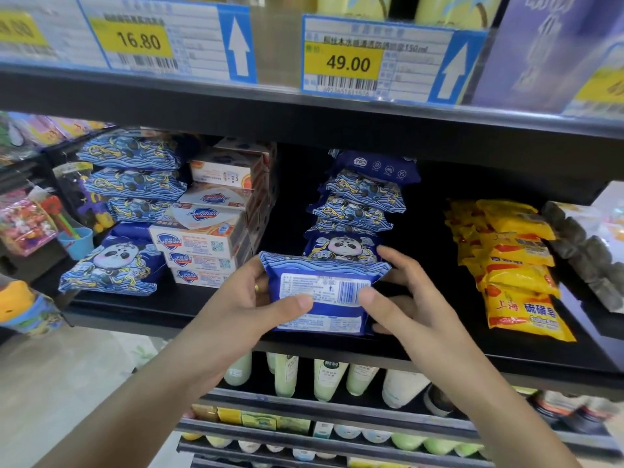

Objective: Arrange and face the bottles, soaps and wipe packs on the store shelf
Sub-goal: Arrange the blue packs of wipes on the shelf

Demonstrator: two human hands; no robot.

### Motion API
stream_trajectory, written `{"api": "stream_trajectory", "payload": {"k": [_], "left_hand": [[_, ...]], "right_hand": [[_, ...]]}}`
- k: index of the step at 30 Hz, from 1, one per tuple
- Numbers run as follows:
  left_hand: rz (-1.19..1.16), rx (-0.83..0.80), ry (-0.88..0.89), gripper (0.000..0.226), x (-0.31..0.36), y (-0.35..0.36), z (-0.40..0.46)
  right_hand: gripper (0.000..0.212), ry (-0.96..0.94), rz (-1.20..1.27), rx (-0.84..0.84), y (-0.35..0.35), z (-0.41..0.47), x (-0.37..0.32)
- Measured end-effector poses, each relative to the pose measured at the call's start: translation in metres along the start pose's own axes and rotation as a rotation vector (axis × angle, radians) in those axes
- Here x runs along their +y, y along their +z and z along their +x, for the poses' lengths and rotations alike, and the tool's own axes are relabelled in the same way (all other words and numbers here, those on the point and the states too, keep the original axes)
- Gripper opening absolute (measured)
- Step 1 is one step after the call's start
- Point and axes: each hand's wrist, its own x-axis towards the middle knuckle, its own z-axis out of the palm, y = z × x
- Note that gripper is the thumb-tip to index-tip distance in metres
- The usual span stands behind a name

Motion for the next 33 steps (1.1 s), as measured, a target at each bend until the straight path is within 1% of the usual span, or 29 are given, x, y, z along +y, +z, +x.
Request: {"api": "stream_trajectory", "payload": {"k": [4, 6, 8, 11, 13, 17, 21, 25, 30, 33], "left_hand": [[0.023, 0.002, 0.083, 0.048, -0.006, -0.002, 0.001], [0.033, -0.004, 0.128, 0.045, -0.010, -0.002, 0.002], [0.028, 0.001, 0.178, 0.045, -0.013, -0.002, 0.001], [0.027, 0.006, 0.231, 0.047, -0.014, -0.002, 0.002], [0.039, -0.001, 0.253, 0.047, -0.014, -0.003, 0.002], [0.074, -0.007, 0.296, 0.046, -0.013, -0.003, -0.001], [0.129, -0.015, 0.323, 0.047, -0.013, -0.002, -0.003], [0.218, -0.003, 0.325, 0.057, -0.016, -0.003, -0.005], [0.234, -0.069, 0.225, 0.083, -0.017, -0.012, -0.006], [0.233, -0.095, 0.211, 0.092, -0.017, -0.016, -0.005]], "right_hand": [[0.056, 0.135, 0.113, -0.009, 0.000, 0.003, -0.005], [0.050, 0.178, 0.151, -0.026, 0.001, 0.003, -0.008], [0.051, 0.231, 0.184, -0.046, 0.001, 0.004, -0.010], [0.067, 0.327, 0.229, -0.090, 0.001, 0.007, -0.009], [0.073, 0.366, 0.277, -0.145, 0.002, 0.009, -0.008], [0.066, 0.376, 0.330, -0.224, 0.005, 0.009, -0.010], [0.063, 0.386, 0.381, -0.190, 0.009, 0.009, -0.004], [0.055, 0.324, 0.385, -0.138, 0.010, 0.007, -0.001], [0.064, 0.148, 0.290, -0.067, 0.007, 0.005, 0.001], [0.067, 0.029, 0.261, -0.062, 0.007, 0.001, -0.001]]}}
